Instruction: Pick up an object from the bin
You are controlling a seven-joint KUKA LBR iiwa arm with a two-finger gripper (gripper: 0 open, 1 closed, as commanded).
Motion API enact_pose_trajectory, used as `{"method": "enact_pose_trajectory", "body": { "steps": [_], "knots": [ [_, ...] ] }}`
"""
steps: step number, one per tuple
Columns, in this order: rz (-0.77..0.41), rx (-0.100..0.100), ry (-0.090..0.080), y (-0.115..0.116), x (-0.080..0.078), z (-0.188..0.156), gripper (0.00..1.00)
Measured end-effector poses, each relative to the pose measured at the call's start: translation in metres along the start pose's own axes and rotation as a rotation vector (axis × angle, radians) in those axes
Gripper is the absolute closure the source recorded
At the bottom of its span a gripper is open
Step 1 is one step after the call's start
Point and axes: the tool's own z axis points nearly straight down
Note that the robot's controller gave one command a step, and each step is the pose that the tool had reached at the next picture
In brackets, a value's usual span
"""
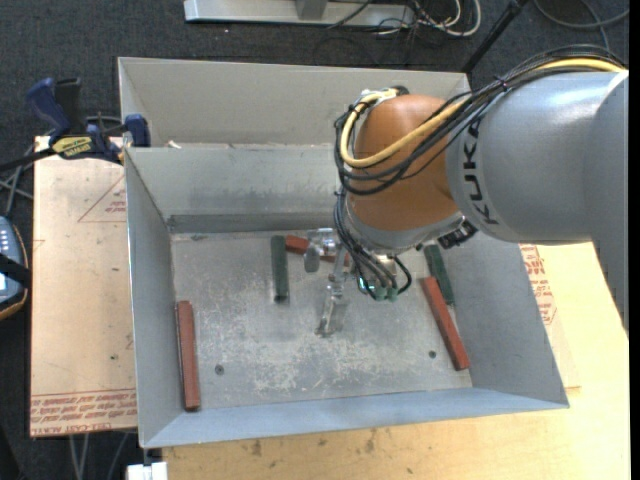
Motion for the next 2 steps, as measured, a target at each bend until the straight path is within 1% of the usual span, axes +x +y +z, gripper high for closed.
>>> {"method": "enact_pose_trajectory", "body": {
  "steps": [1, 2],
  "knots": [
    [0.003, -0.001, -0.008, 0.000, -0.002, -0.004, 0.00],
    [-0.180, 0.000, -0.019, 0.002, -0.030, 0.033, 0.00]
  ]
}}
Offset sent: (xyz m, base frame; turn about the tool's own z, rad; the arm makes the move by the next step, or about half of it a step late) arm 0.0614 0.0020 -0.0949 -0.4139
